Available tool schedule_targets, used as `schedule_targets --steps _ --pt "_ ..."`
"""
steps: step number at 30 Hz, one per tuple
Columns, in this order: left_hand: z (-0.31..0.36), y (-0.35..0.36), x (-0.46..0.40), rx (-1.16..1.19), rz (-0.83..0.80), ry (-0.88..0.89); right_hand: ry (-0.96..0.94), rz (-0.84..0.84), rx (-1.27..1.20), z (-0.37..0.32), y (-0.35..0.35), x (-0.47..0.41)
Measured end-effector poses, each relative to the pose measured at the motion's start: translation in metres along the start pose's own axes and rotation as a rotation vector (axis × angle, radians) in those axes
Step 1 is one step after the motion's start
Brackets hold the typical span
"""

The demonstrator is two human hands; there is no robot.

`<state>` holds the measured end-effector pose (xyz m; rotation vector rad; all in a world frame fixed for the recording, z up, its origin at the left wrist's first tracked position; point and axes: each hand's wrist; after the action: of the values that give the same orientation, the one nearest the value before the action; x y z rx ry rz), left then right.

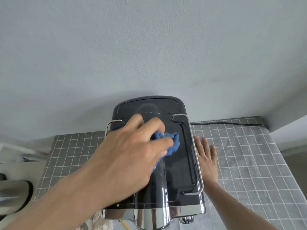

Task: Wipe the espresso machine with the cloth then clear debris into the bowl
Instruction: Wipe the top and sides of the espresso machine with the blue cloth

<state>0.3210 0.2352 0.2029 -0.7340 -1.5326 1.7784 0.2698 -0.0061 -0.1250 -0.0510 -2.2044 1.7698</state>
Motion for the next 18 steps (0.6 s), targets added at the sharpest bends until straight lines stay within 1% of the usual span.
schedule_targets --steps 1,5,8,11,13,14,16,18 --pt "0.006 -0.001 0.009 0.021 -0.031 0.017 0.001 -0.003 0.000 0.000 0.000 0.000" --pt "0.035 0.001 0.045 0.098 -0.046 0.048 -0.011 -0.009 -0.016 -0.003 -0.006 0.000" --pt "0.039 0.001 0.057 0.144 -0.087 0.067 -0.017 -0.001 -0.017 -0.003 -0.005 0.001" --pt "0.018 0.000 0.051 0.237 -0.042 0.016 -0.029 0.032 -0.047 -0.002 -0.003 0.001" --pt "-0.003 -0.001 0.037 0.172 -0.015 0.074 -0.048 0.080 -0.068 -0.002 -0.001 0.002" --pt "-0.017 0.001 0.027 0.128 0.013 0.072 -0.057 0.110 -0.068 0.000 0.001 0.003" --pt "-0.039 -0.001 0.008 0.118 0.084 -0.035 -0.077 0.154 -0.067 0.002 0.003 0.002" --pt "-0.047 -0.001 -0.001 0.140 0.127 -0.069 -0.108 0.189 -0.017 0.006 0.010 0.000"
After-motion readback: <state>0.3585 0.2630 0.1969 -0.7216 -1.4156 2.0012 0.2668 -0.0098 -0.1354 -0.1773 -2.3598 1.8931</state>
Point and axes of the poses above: each hand's wrist, its own x-axis away from the middle knuckle, its own y-axis out of the palm, z = x × y, and after that the axes turned 2 degrees about -z, right-handed
